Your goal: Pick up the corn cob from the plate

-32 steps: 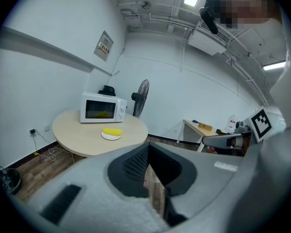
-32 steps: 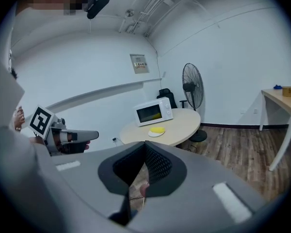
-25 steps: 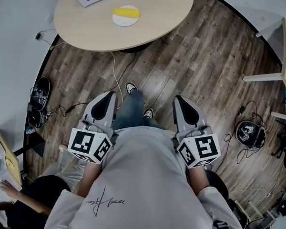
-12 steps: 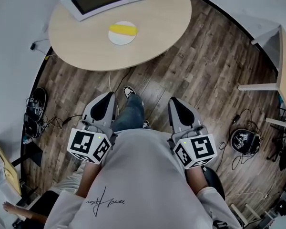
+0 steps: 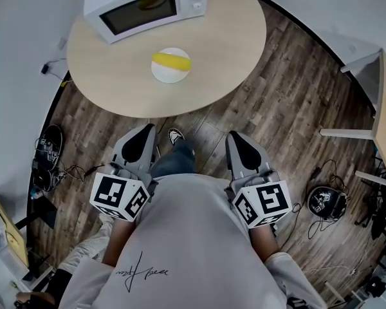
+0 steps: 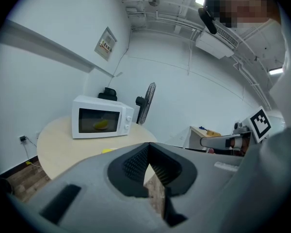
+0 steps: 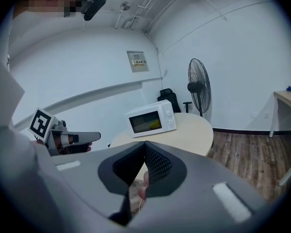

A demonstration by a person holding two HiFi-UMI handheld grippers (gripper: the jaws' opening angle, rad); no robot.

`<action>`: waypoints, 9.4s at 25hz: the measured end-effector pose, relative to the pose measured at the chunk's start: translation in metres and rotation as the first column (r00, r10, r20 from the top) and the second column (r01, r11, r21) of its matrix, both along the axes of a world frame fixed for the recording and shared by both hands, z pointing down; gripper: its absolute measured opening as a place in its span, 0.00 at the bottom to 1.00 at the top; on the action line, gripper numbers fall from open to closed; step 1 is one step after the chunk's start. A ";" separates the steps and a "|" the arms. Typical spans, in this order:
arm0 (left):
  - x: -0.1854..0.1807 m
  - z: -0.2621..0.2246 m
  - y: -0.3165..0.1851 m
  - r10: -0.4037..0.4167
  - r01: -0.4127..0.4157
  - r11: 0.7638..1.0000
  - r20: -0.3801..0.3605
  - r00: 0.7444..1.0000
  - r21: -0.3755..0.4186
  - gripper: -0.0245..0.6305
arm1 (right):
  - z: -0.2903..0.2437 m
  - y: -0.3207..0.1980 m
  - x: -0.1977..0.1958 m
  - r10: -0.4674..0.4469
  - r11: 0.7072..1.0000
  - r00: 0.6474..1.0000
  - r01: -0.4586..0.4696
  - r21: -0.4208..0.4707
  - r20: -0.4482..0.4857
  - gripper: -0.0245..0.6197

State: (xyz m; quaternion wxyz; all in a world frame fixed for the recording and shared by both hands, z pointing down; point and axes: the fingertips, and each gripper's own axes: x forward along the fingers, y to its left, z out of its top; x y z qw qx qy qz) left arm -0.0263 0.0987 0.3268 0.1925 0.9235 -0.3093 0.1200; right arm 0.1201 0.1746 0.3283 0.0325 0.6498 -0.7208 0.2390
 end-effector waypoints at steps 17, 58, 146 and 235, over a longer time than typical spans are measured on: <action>0.011 -0.007 -0.102 0.010 -0.011 1.000 0.026 1.000 0.018 0.03 | -0.004 -0.116 0.012 -0.023 0.999 1.000 0.023 0.037 0.017 0.05; 0.003 0.023 -0.234 -0.157 0.160 0.984 0.035 0.987 -0.085 0.03 | 0.065 -0.315 -0.019 -0.401 0.911 0.913 0.390 -0.136 -0.068 0.09; -0.053 0.068 -0.180 -0.349 0.350 0.904 0.052 0.936 -0.246 0.03 | 0.275 -0.330 -0.066 -0.814 0.531 0.528 0.508 -0.678 -0.242 0.48; -0.063 0.041 -0.178 -0.261 0.256 0.955 -0.014 0.965 -0.153 0.03 | 0.227 -0.300 -0.047 -0.602 0.662 0.794 0.438 -0.608 -0.084 0.45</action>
